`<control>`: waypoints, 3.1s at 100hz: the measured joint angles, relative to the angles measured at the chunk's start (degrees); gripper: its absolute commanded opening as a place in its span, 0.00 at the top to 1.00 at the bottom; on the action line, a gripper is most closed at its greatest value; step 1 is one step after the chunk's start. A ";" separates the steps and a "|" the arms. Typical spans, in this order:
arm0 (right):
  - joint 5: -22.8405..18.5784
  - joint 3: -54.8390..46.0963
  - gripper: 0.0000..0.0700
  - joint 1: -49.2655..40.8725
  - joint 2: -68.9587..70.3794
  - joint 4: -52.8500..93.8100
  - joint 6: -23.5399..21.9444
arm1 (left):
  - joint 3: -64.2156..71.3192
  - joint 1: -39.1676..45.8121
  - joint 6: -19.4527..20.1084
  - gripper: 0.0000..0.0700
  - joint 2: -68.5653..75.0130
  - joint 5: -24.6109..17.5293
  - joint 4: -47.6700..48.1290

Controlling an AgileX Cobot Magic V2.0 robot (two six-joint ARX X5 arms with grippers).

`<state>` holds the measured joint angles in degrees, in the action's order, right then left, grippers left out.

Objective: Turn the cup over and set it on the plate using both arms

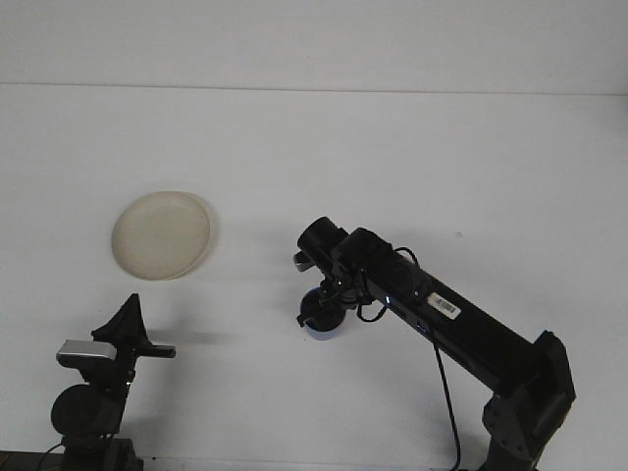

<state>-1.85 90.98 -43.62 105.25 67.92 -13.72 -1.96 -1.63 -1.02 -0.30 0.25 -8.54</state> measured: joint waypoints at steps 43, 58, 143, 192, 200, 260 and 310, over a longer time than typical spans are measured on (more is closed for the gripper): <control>0.35 6.38 0.21 1.29 -3.74 5.01 1.97 | 0.00 0.00 0.00 0.98 0.00 0.02 0.00; 0.35 6.38 0.22 4.37 -6.10 6.19 5.01 | 0.00 0.00 0.00 0.98 0.00 0.02 0.00; 0.66 -9.84 0.24 35.69 -30.64 -4.66 11.82 | 0.00 0.00 0.00 0.98 0.00 0.02 0.00; 0.77 -43.23 0.24 36.92 -63.69 -31.39 11.91 | 0.00 0.00 0.00 0.98 0.00 0.02 0.00; 0.94 -47.56 0.24 36.92 -67.87 -35.58 11.98 | 0.00 0.00 0.00 0.98 0.00 0.02 0.00; 3.52 -52.89 0.24 36.92 -72.39 -45.13 14.49 | 0.00 0.00 0.00 0.98 0.00 0.02 0.00; 3.50 -52.92 0.24 36.92 -72.39 -45.13 14.82 | -0.09 0.00 0.00 0.98 0.00 0.02 0.00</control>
<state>1.65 38.06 -6.70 32.86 22.79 1.10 -2.04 -1.63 -1.02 -0.30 0.27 -8.54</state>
